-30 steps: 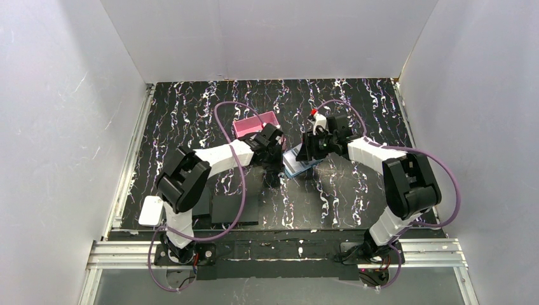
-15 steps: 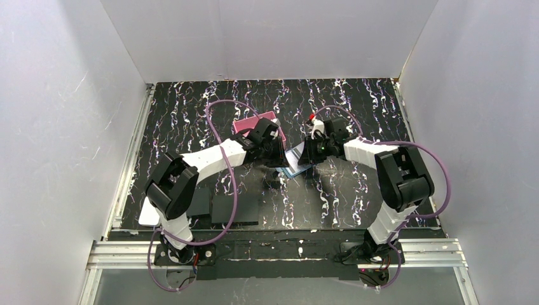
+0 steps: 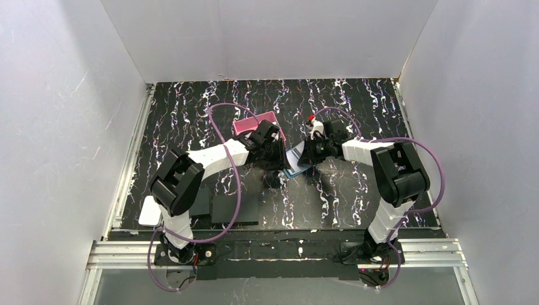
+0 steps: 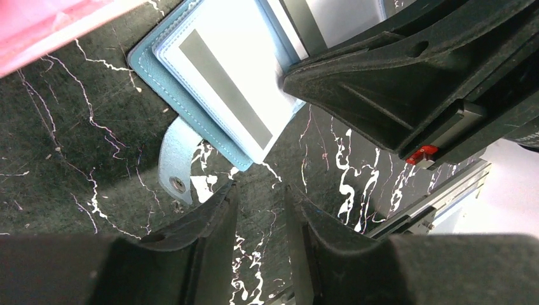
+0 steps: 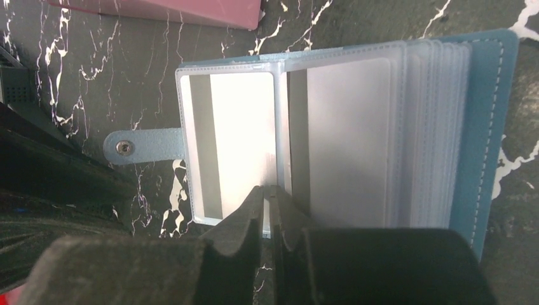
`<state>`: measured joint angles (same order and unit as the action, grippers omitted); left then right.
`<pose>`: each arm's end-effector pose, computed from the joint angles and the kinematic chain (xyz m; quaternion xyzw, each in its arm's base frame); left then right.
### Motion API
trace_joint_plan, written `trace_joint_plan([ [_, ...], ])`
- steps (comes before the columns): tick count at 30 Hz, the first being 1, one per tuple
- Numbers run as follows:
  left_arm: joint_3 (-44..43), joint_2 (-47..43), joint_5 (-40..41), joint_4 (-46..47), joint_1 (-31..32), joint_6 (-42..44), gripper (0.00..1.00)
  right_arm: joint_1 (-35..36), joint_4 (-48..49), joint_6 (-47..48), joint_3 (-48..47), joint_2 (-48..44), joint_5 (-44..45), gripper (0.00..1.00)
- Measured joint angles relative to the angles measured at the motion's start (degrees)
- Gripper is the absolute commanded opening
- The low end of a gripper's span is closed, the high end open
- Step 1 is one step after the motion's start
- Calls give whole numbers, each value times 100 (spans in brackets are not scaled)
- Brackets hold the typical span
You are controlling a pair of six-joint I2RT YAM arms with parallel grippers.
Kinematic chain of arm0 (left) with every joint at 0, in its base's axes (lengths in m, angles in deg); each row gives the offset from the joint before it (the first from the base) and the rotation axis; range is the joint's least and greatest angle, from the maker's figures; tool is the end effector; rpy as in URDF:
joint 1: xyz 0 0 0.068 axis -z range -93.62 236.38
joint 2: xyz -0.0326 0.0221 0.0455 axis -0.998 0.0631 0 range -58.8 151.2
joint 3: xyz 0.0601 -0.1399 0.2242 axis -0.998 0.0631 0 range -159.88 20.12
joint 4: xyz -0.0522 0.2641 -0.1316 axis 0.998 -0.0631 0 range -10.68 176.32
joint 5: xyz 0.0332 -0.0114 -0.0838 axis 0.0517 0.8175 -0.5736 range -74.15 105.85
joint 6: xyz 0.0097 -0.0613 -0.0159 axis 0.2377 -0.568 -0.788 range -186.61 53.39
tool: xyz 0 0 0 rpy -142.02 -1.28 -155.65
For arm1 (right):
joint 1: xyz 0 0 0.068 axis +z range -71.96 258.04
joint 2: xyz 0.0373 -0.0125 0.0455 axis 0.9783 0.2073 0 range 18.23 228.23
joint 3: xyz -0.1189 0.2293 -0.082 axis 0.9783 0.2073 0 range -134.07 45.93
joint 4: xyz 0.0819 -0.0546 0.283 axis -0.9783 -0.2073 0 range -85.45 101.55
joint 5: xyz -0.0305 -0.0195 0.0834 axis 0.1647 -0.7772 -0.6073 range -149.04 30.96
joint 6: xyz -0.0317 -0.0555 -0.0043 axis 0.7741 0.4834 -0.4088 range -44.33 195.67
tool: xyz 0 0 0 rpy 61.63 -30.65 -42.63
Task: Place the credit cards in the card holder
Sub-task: Insert the credit card into the card holder, then turn over the card slot in the card holder.
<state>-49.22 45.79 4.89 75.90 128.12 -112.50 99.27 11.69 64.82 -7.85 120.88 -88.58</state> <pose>0.3216 -0.2995 0.1636 0.0026 0.9226 -0.3237 0.2098 0.3523 0.1632 0.1057 -0.1713 0.8931 0.3235 0.2616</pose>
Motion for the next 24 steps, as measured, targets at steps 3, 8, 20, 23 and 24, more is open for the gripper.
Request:
trace_joint_plan([
  [3, -22, 63, 24, -13, 0, -15, 35, 0, 107, -42, 7, 37, 0, 15],
  [8, -83, 328, 101, -9, 0, -15, 36, -24, 256, -101, 7, 103, -48, 13],
  [20, -308, 501, 157, 9, 0, 48, 38, -37, 348, -101, 7, 149, -90, 11],
  [23, -391, 586, 157, 15, 0, 50, 39, -37, 348, -101, 7, 149, -94, 11],
  [24, -396, 625, 157, 20, 0, 52, 39, -37, 348, -101, 7, 149, -94, 11],
])
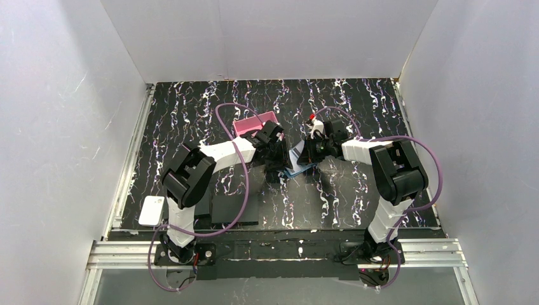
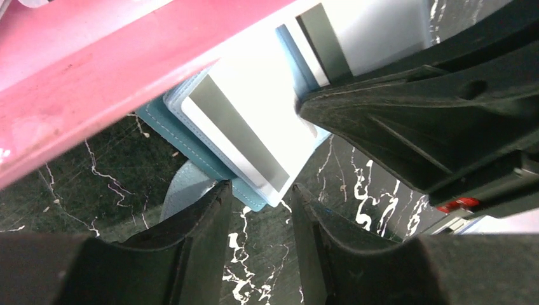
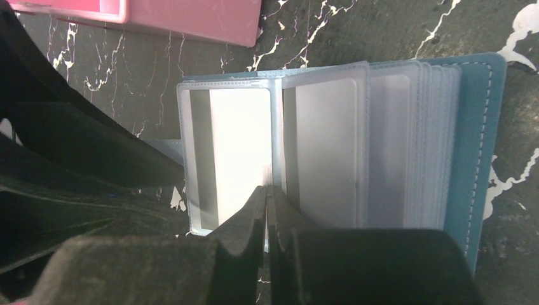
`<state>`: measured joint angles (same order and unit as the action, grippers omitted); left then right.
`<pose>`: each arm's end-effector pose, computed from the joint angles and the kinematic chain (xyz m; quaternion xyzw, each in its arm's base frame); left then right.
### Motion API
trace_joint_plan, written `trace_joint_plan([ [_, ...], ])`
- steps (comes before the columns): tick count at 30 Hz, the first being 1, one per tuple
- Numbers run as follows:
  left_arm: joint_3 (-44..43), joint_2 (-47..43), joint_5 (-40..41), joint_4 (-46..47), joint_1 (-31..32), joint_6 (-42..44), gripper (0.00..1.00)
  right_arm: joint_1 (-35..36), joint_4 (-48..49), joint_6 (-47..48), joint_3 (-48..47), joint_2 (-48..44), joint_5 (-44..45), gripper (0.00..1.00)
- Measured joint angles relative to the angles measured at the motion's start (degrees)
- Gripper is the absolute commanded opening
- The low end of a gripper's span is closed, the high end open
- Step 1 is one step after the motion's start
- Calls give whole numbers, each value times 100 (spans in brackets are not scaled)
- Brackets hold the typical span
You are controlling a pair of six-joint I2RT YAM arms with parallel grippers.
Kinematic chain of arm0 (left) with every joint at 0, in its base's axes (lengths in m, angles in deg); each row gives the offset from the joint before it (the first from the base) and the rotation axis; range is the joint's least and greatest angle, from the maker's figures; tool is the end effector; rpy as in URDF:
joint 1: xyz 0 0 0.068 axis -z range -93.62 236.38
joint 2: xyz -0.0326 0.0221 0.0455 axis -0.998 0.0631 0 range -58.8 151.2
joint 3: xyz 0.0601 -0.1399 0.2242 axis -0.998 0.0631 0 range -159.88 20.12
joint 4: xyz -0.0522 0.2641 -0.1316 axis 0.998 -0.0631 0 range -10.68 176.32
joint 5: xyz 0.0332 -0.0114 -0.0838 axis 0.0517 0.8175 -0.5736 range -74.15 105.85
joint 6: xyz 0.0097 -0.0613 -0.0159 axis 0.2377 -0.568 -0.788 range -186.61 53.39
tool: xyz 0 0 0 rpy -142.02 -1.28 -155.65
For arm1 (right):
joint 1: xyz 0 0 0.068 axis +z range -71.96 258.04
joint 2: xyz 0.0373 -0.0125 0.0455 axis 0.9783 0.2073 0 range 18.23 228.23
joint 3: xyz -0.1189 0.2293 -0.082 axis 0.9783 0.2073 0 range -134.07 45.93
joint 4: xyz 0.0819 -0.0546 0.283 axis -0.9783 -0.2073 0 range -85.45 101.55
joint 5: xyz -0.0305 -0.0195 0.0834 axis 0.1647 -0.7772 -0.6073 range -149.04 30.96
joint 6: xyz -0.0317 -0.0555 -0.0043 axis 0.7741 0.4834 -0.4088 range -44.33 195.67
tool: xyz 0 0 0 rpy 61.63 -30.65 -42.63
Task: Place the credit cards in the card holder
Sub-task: Turn over the card slot in the card holder.
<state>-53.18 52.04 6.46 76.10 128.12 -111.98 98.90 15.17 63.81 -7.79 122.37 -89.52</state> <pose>0.3369 -0.3114 0.1411 0.0000 0.9302 -0.3027 0.2077 0.3573 0.1632 0.1008 -0.1669 0.8867 0.3346 0.2719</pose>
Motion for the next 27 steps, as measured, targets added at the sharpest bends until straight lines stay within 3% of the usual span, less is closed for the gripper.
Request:
trace_joint_plan([
  [21, -236, 136, -4, -57, 0, 37, 38, 0, -2, 2, 0, 0, -9, 10],
  [23, -254, 136, -4, -68, 0, 37, 38, 0, -2, 2, 0, 0, -9, 13],
  [27, -262, 136, -4, -63, 0, 39, 38, 0, -9, -24, 0, -7, -20, 28],
])
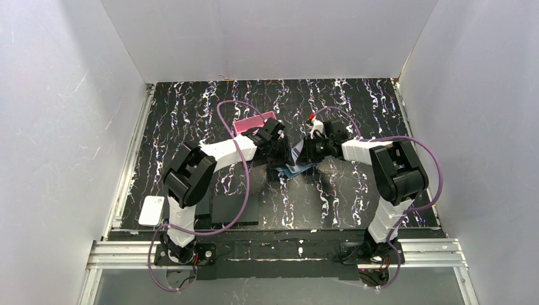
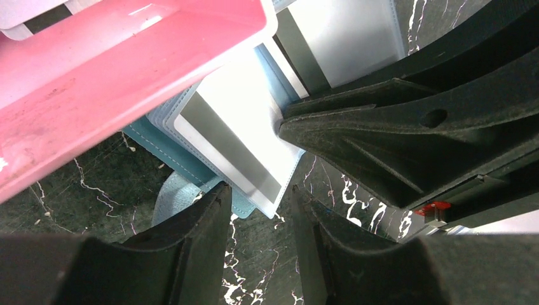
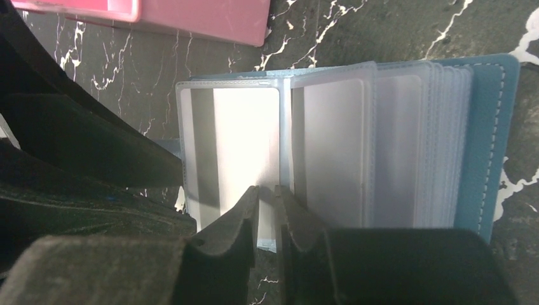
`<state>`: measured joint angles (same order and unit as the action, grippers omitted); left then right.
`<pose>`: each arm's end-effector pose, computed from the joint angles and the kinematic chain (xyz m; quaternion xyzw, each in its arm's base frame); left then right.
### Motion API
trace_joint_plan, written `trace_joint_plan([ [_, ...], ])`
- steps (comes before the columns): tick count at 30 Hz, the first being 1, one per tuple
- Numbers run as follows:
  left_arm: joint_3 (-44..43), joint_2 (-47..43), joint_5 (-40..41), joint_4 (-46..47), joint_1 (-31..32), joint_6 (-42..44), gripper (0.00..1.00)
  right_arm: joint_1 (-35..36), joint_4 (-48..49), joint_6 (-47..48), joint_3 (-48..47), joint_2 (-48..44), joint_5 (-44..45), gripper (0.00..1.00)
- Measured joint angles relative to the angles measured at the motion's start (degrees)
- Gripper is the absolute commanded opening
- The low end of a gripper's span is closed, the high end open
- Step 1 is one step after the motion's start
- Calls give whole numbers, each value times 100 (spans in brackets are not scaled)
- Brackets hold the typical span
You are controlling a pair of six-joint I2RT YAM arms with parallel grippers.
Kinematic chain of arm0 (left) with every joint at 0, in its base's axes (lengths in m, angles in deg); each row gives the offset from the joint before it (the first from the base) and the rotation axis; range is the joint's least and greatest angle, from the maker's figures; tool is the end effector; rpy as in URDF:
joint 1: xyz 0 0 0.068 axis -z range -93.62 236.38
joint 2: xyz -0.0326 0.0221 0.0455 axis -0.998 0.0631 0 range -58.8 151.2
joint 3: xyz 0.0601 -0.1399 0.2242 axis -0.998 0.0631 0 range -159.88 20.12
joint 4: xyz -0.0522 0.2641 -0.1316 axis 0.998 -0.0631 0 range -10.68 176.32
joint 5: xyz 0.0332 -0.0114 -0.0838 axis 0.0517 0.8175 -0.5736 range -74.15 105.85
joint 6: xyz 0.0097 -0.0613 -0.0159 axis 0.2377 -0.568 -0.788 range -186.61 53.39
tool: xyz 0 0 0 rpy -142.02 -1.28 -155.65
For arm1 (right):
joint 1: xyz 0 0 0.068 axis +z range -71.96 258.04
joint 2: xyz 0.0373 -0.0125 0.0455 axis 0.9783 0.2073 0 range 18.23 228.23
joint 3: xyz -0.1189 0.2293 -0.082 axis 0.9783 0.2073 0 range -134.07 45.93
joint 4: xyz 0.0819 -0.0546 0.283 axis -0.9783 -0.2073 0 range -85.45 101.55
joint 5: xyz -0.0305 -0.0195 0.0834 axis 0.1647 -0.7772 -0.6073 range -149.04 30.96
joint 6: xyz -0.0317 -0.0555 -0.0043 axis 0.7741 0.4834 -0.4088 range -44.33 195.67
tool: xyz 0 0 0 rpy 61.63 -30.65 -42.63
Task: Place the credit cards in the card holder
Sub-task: Turn over the card slot in the card holder.
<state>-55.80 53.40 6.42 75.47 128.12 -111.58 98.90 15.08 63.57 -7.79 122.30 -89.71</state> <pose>0.3440 -0.3177 0.1455 0.0039 0.9282 -0.3056 0.2123 0.3571 0.1633 0.1012 -0.1655 0.8867 0.3366 0.2705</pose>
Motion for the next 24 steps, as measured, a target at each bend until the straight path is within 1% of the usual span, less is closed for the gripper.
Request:
trace_joint_plan([
  [2, -13, 0, -2, -7, 0, -2, 36, 9, -20, -17, 0, -33, -28, 33],
  [8, -179, 0, -4, 2, 0, -2, 30, 26, -251, -44, 28, -341, 101, 43],
  [14, -297, 4, -4, 11, 0, 0, 27, 24, -350, -175, 302, -999, 343, 46],
  [19, -448, 111, -17, -2, 0, 2, 24, 22, -450, -155, 533, -1554, 450, 52],
  [24, -610, 260, -28, 2, 0, 0, 22, 22, -461, -39, 684, -1742, 483, 53],
])
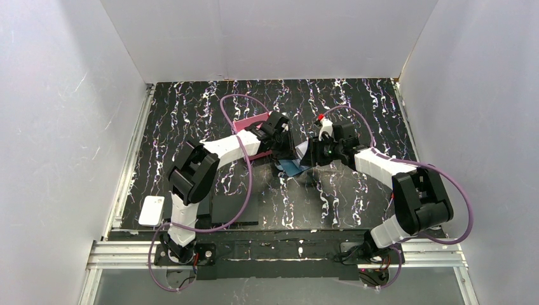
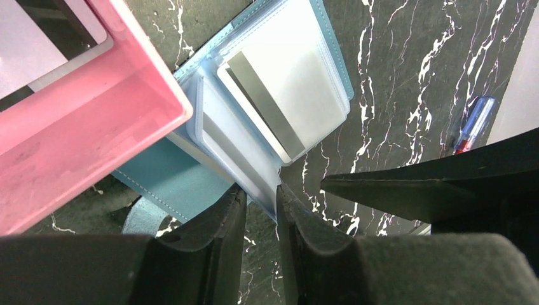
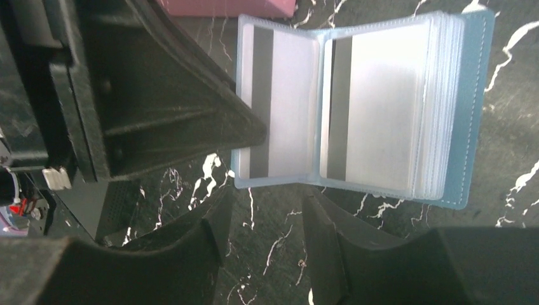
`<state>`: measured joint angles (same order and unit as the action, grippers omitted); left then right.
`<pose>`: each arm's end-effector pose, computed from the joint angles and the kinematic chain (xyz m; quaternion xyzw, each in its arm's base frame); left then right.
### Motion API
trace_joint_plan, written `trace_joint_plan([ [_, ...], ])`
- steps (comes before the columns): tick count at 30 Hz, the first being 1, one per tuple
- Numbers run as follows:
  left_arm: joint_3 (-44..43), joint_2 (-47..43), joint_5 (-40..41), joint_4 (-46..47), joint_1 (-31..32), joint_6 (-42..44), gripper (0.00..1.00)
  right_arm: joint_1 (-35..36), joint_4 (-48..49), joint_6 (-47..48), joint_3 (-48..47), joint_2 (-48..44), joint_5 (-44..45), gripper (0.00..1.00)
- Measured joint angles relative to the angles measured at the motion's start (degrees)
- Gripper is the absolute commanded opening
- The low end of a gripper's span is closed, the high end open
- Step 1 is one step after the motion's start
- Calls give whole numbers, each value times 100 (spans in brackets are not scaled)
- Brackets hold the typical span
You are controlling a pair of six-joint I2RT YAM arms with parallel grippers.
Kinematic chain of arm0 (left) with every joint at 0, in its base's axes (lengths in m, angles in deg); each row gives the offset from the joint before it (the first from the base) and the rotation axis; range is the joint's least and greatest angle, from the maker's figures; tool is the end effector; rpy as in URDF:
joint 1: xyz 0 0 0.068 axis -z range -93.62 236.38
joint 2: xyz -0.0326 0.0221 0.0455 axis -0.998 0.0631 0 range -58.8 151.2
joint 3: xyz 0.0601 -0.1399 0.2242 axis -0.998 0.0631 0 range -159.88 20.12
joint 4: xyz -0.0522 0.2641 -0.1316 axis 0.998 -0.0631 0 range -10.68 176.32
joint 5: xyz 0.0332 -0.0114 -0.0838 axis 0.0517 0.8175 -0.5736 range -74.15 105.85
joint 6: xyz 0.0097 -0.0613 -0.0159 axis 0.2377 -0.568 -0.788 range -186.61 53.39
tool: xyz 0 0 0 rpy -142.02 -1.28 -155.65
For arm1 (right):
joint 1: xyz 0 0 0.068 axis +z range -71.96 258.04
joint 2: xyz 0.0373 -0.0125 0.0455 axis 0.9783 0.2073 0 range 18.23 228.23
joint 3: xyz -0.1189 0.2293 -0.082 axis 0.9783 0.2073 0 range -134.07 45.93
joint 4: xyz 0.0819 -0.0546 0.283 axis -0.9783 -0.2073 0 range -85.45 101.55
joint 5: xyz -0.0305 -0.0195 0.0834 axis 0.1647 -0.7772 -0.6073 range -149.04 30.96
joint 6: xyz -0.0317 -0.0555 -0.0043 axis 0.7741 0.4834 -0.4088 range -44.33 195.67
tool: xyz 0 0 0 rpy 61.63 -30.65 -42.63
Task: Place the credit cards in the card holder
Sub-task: Turn over the card slot in the card holder.
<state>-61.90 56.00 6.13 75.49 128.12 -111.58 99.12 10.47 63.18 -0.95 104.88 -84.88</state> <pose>0.3611 -0.3333 0.1625 0.0076 0.9165 -0.3259 0.2319 0.3207 0.1469 0.1611 -0.1591 0.8769 0.3118 0.3294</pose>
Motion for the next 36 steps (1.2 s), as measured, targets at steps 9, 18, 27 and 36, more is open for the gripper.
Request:
trace_joint_plan([
  [9, -90, 103, -9, -48, 0, 11, 21, 0, 68, 42, 118, 7, -26, 50],
  [18, -138, 107, -9, -101, 0, 44, 21, 0, 118, 44, 138, -17, -153, 53],
  [27, -140, 109, -9, -127, 0, 46, 22, 33, 175, 24, 131, 52, -286, 53],
  [36, -195, 111, -9, -164, 0, 55, 22, 122, 210, 20, 125, 232, -232, 43],
])
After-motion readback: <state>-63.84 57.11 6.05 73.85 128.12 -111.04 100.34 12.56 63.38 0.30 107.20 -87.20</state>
